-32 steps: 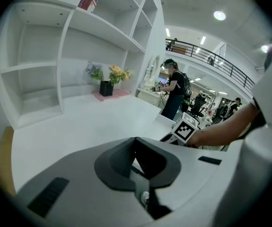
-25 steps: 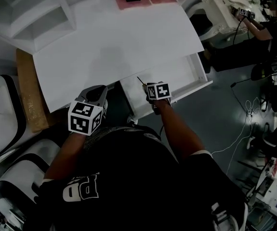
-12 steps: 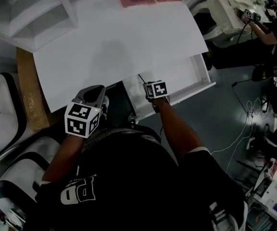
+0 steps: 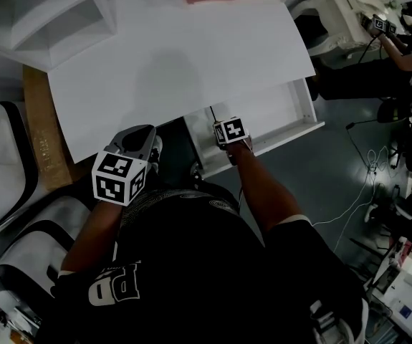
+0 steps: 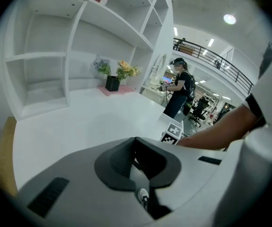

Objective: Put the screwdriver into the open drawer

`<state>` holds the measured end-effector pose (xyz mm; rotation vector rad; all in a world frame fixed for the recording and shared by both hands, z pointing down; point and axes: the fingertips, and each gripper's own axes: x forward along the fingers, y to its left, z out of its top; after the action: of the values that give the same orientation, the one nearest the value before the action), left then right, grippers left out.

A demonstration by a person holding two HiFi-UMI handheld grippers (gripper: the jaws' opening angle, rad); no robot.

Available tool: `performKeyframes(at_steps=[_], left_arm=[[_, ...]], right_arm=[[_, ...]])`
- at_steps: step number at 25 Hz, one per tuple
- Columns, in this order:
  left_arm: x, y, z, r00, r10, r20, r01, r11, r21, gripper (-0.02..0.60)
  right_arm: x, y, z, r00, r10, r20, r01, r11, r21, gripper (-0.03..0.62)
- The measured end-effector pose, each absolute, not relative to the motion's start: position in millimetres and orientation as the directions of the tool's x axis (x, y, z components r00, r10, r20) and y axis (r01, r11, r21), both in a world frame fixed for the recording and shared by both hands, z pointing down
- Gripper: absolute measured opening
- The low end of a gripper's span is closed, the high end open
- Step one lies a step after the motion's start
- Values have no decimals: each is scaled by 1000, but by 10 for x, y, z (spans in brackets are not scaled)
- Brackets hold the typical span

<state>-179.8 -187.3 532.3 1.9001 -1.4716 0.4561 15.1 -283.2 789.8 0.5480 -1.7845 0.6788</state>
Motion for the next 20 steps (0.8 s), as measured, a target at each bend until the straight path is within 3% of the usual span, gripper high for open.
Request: performKeyframes(at_steps=[20], left_arm=[[-1832,-1845,5383,280,-710,646,-945,-86,315,11]], right_arm=[[142,-2853,8050,-299,7,954,-686,693,-220,77]])
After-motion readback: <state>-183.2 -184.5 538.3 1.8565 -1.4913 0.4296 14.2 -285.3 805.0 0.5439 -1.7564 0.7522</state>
